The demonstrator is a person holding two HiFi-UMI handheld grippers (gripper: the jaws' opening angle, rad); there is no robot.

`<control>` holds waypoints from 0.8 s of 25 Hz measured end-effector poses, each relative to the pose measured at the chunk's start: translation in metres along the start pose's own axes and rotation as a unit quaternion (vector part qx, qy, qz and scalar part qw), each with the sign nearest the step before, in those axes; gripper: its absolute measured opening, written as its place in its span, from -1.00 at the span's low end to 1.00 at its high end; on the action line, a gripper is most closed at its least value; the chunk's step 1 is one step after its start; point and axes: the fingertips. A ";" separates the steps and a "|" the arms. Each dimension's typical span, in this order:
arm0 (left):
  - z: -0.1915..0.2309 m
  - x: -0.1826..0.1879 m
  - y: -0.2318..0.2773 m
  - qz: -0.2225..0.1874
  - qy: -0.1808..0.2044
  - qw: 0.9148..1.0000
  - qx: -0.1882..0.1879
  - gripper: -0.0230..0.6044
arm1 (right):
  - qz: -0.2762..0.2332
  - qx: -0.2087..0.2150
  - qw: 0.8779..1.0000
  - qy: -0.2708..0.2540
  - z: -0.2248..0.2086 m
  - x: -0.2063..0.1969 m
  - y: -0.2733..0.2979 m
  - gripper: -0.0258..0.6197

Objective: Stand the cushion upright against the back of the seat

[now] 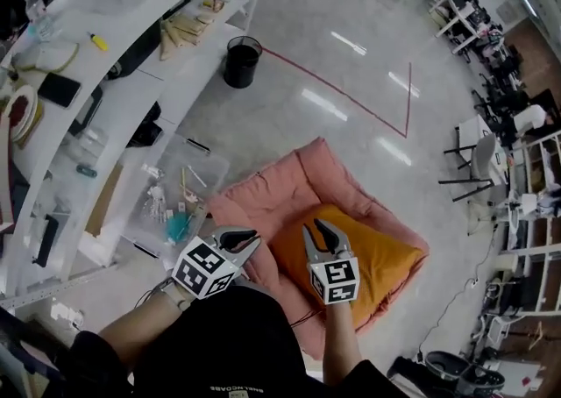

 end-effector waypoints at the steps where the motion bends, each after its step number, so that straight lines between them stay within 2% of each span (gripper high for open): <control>1: 0.006 0.001 -0.010 -0.003 -0.002 1.000 0.009 -0.76 | -0.013 0.022 1.000 0.007 0.019 0.010 0.014 -0.62; 5: 0.033 0.006 -0.057 -0.022 -0.012 0.998 0.062 -0.76 | -0.046 0.106 0.993 0.024 0.090 0.047 0.063 -0.69; 10: 0.057 0.021 -0.113 -0.048 -0.019 0.992 0.111 -0.76 | -0.059 0.174 0.982 0.032 0.156 0.080 0.089 -0.70; 14: 0.085 0.033 -0.157 -0.087 -0.026 0.981 0.169 -0.76 | -0.068 0.236 0.969 0.023 0.198 0.106 0.111 -0.70; 20: 0.100 0.044 -0.214 -0.124 -0.022 0.965 0.229 -0.76 | -0.083 0.293 0.952 0.035 0.254 0.137 0.119 -0.73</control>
Point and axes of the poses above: the fingertips, and each gripper's own axes: y forward along the fingers, z to its left, x out of its top, and after that the axes turned 10 degrees about -z, right-handed
